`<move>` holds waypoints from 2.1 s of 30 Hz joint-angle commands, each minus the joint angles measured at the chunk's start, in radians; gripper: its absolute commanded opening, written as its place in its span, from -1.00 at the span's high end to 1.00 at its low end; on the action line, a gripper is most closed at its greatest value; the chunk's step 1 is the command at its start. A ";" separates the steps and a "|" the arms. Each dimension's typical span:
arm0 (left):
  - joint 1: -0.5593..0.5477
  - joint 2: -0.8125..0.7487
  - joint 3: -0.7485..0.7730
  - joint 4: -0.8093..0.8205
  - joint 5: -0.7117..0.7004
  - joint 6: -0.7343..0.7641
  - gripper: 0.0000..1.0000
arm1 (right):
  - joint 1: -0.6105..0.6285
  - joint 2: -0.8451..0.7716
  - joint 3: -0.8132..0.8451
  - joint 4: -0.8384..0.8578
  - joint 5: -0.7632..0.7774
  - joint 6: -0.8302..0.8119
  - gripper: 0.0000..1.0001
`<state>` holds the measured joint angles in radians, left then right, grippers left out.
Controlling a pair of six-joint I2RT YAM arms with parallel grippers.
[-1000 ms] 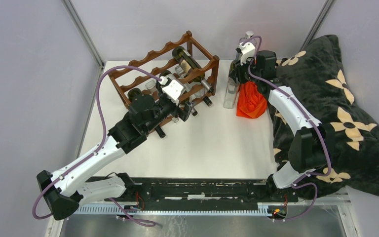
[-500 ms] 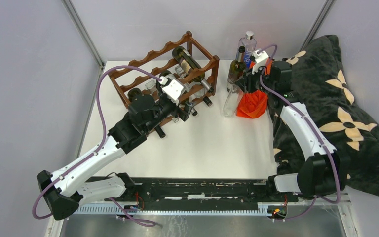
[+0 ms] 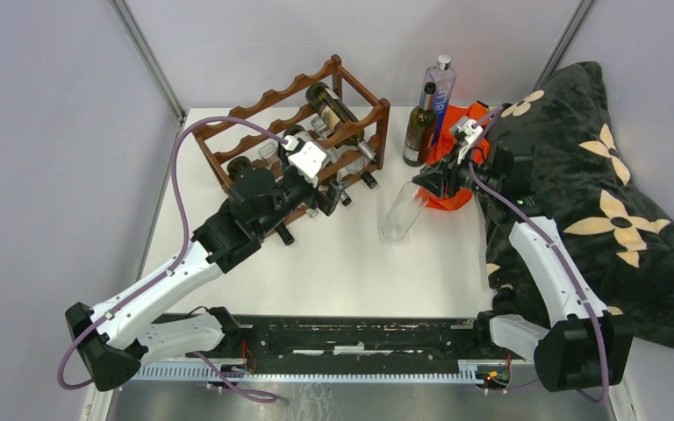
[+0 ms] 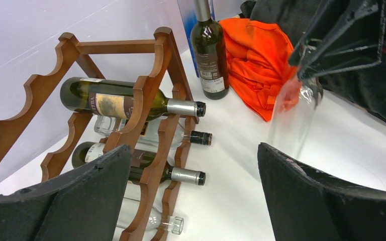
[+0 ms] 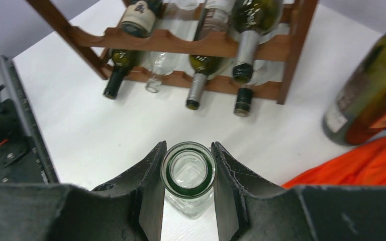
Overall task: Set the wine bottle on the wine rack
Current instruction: Pick up the wine bottle from the center of the board, then adjust the wine bottle at the center of the board.
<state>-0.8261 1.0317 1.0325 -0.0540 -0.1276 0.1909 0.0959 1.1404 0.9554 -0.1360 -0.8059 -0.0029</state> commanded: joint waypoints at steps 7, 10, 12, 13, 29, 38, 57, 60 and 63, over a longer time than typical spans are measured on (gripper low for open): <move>0.004 0.002 0.012 0.039 0.016 0.030 -1.00 | -0.011 -0.123 -0.176 0.310 -0.263 0.194 1.00; 0.003 0.003 0.012 0.040 0.018 0.030 -1.00 | -0.011 -0.137 -0.206 0.330 -0.275 0.202 1.00; 0.004 0.005 0.012 0.039 0.019 0.030 -1.00 | -0.013 -0.139 -0.219 0.342 -0.282 0.211 1.00; 0.004 0.007 0.012 0.039 0.021 0.027 -1.00 | -0.012 -0.137 -0.224 0.346 -0.285 0.214 1.00; 0.004 0.018 0.014 0.036 0.032 0.026 -1.00 | -0.024 -0.133 -0.286 0.435 -0.312 0.265 1.00; 0.004 0.018 0.013 0.041 0.048 0.017 -1.00 | -0.037 -0.127 -0.302 0.460 -0.323 0.281 1.00; 0.002 -0.046 -0.077 0.091 0.380 -0.508 -1.00 | -0.067 -0.125 -0.341 0.568 -0.372 0.343 1.00; -0.014 -0.070 -0.137 0.104 0.412 -0.568 -1.00 | -0.078 -0.118 -0.355 0.590 -0.380 0.352 1.00; -0.079 -0.092 -0.181 0.097 0.365 -0.554 -1.00 | -0.090 -0.109 -0.363 0.608 -0.395 0.363 1.00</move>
<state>-0.8410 0.9817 0.8902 -0.0170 0.2184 -0.2687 0.0216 1.0332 0.5896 0.3599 -1.1557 0.3202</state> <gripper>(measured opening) 0.996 0.400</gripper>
